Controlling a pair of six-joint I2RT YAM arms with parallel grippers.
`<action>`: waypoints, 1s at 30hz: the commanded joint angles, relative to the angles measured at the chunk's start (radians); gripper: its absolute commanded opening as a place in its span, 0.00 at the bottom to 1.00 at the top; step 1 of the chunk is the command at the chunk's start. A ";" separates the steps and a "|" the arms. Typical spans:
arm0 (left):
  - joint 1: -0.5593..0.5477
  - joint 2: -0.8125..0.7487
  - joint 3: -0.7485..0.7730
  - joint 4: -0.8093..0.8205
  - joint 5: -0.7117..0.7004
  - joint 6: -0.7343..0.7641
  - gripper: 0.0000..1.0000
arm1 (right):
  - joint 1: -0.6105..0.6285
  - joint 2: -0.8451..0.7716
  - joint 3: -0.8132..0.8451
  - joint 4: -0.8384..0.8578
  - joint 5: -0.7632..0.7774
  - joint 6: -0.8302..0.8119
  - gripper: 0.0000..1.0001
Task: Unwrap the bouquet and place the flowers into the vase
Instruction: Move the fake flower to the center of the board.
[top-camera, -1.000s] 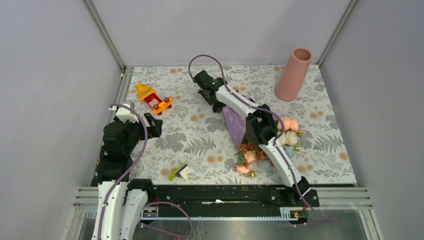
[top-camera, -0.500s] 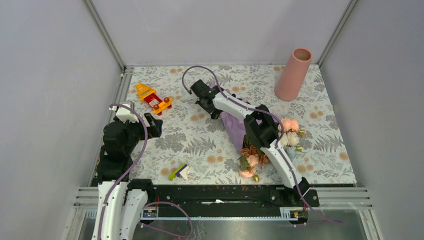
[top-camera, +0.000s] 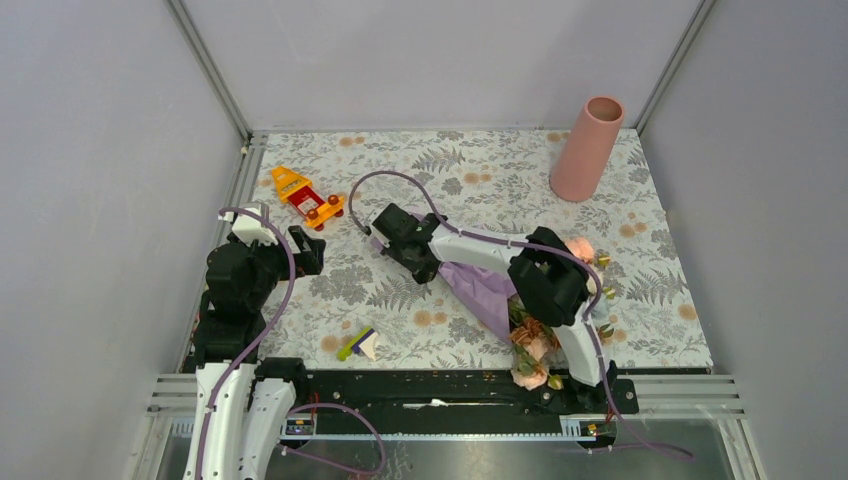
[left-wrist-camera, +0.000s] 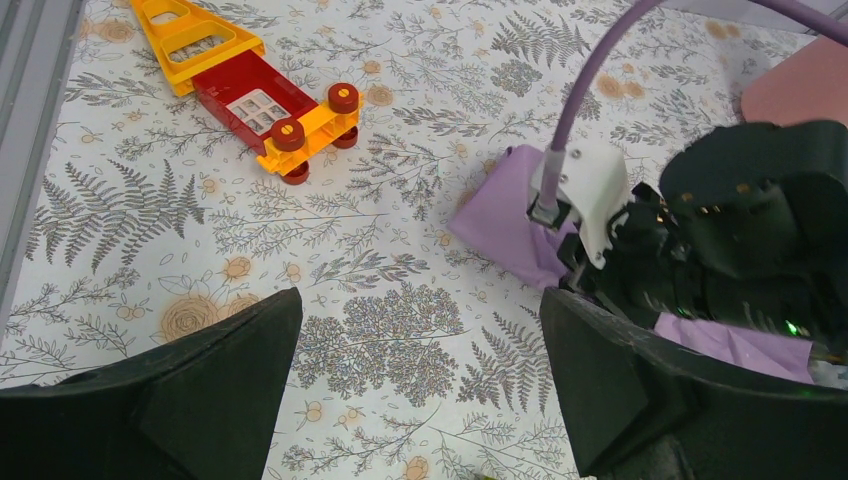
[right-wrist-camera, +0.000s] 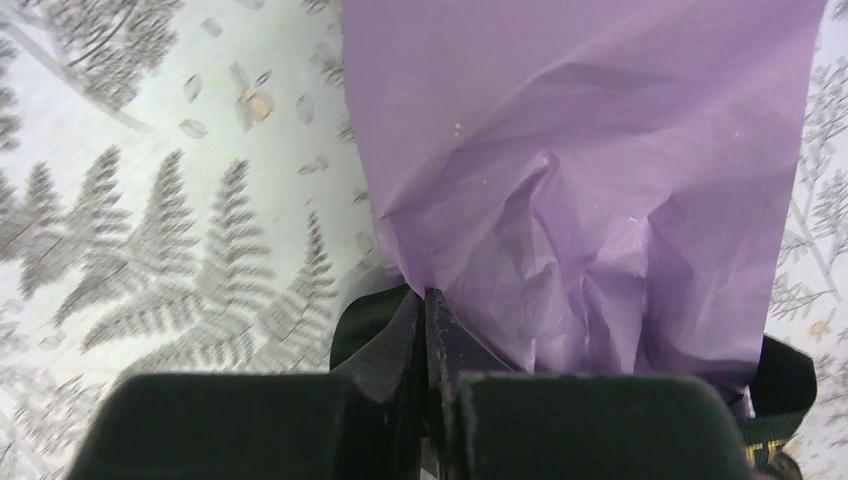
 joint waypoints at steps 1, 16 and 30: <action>0.005 0.005 -0.004 0.051 0.025 0.013 0.99 | 0.039 -0.133 -0.091 0.077 -0.046 0.080 0.00; 0.005 0.017 -0.005 0.051 0.030 0.013 0.99 | 0.121 -0.410 -0.340 0.115 -0.075 0.281 0.37; 0.005 0.023 -0.008 0.051 0.025 0.021 0.99 | -0.149 -0.846 -0.669 -0.045 0.076 0.688 0.67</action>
